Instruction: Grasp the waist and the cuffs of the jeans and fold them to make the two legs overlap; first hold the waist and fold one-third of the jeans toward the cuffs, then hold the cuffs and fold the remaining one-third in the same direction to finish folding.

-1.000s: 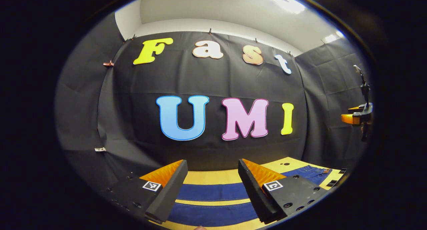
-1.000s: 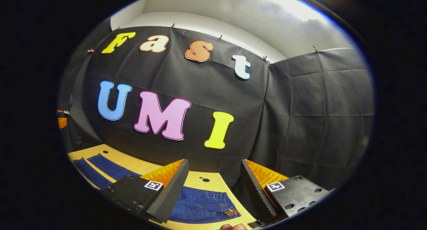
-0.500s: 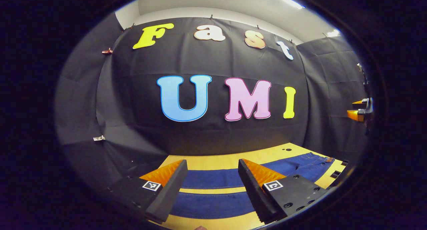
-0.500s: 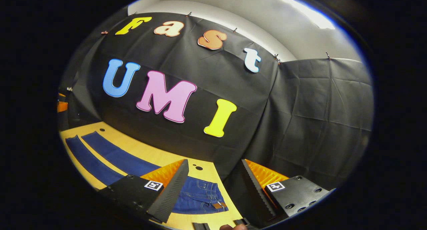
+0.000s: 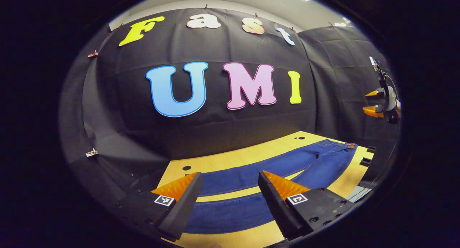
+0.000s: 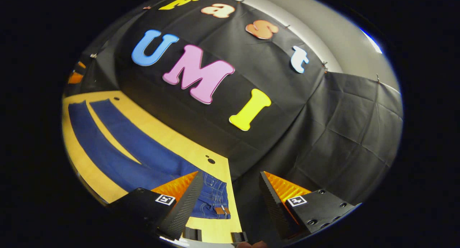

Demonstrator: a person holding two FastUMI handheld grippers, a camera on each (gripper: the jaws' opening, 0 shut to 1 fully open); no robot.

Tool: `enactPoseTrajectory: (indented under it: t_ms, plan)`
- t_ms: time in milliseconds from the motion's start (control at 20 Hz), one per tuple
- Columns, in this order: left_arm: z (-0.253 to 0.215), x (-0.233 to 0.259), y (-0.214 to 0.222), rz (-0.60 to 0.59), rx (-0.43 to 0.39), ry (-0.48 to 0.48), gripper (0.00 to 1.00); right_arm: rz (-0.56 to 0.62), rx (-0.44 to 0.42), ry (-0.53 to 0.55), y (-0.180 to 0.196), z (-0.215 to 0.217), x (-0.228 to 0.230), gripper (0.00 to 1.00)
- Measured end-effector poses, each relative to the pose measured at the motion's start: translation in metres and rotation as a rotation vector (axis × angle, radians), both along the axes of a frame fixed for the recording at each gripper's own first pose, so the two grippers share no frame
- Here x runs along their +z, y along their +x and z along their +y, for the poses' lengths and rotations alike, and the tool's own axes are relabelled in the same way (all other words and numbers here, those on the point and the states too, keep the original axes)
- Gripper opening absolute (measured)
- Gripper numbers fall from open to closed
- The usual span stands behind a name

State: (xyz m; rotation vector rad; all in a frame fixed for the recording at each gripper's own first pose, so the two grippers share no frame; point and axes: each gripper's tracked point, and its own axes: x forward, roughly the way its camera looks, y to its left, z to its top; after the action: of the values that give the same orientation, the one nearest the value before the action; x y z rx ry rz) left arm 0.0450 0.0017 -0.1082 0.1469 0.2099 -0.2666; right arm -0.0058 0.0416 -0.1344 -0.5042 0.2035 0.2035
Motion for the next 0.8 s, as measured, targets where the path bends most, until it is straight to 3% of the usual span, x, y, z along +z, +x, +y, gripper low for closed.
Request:
enactPoseTrajectory:
  t_ms: [200, 350, 550, 800]
  plan:
    - [-0.008, -0.046, 0.013, 0.088, -0.130, 0.181, 0.98, 0.073, 0.100, -0.135, 0.013, 0.000, -0.049, 0.96]
    - [-0.016, -0.073, 0.016, 0.084, -0.303, 0.388, 0.98, 0.170, 0.184, -0.253, 0.023, 0.000, -0.107, 0.96]
    - [-0.007, -0.127, 0.001, 0.178, -0.550, 0.646, 0.98, 0.250, 0.373, -0.426, 0.033, 0.013, -0.170, 0.97]
    - [0.049, -0.197, 0.002, 0.330, -0.671, 0.864, 0.98, 0.326, 0.656, -0.631, 0.025, 0.027, -0.227, 0.96]
